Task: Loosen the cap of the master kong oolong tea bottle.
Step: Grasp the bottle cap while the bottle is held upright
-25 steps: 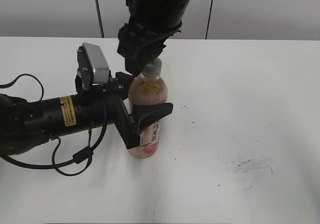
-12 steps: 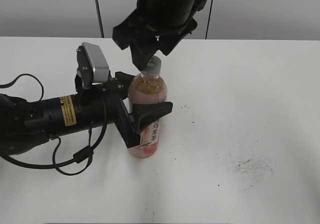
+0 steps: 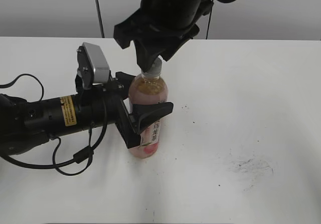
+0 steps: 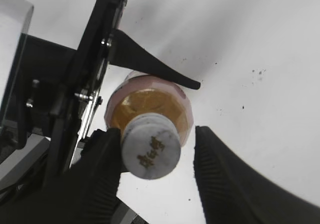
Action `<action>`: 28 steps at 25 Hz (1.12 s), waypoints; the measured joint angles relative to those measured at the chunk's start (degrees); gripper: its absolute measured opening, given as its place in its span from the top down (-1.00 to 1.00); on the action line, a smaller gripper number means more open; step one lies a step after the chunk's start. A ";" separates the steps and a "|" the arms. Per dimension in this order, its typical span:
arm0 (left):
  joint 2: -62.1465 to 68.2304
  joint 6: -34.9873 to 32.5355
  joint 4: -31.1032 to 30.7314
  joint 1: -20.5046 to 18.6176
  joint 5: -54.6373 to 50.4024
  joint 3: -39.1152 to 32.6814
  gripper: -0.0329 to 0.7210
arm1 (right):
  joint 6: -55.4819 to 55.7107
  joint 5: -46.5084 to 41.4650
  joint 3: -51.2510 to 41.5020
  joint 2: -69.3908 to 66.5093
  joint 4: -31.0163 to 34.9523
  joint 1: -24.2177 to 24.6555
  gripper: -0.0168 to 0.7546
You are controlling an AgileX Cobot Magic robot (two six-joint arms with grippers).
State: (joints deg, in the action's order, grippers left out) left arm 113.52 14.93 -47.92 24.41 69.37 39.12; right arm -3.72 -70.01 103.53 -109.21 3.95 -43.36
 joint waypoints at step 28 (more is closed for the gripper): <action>0.00 0.27 0.39 -0.34 0.00 0.00 -0.27 | 3.00 -0.06 2.61 1.03 4.98 0.00 -0.32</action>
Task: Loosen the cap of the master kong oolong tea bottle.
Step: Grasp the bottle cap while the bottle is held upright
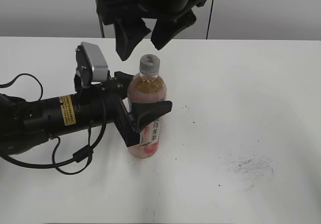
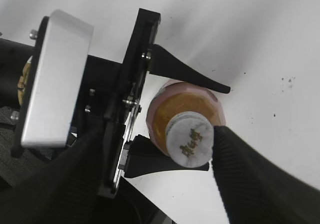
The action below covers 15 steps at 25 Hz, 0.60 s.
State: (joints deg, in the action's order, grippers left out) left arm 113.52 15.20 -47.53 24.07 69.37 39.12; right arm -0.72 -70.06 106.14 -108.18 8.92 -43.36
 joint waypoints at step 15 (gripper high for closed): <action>0.00 0.20 0.00 0.00 0.00 0.00 -0.27 | 3.32 0.00 -2.93 0.00 -2.00 1.83 -0.50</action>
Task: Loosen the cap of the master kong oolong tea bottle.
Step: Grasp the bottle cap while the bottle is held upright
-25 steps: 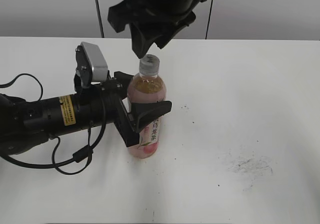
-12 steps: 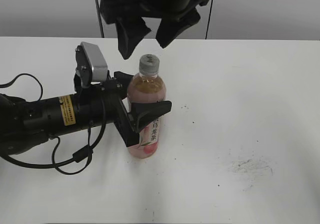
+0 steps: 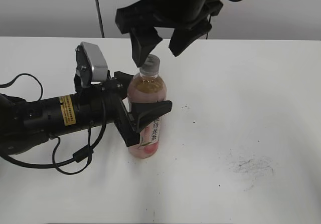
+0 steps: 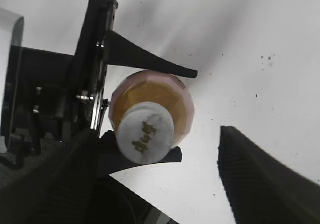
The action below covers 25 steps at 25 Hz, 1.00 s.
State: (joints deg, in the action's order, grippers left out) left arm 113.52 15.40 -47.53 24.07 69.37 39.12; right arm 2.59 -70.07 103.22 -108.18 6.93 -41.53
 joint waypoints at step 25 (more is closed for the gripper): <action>0.00 0.05 0.00 0.00 0.05 0.00 -0.27 | -2.59 0.00 -0.07 -2.27 2.22 0.01 0.25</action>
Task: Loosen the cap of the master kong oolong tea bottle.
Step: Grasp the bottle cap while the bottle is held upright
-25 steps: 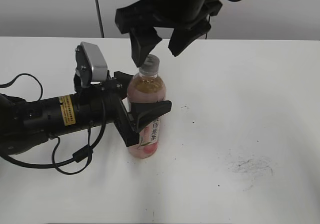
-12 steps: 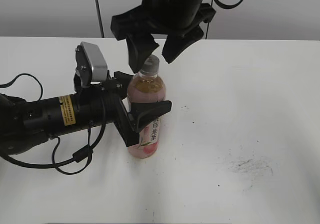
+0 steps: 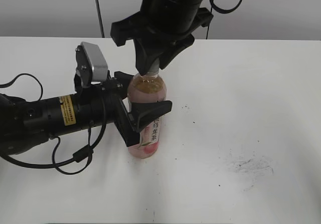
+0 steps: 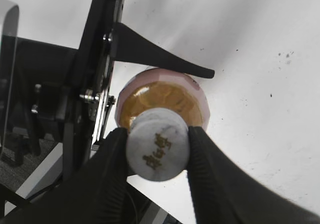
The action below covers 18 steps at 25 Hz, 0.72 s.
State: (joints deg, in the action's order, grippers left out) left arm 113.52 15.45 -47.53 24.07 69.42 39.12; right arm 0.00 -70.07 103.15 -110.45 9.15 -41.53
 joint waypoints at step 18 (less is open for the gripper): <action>0.00 -0.39 -0.33 -0.02 0.06 -0.11 -0.27 | -45.75 0.00 0.00 0.00 1.84 0.15 0.25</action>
State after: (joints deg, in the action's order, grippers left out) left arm 113.52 15.06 -47.87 24.06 69.48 39.01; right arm -45.75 -70.07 103.15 -110.45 10.99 -41.37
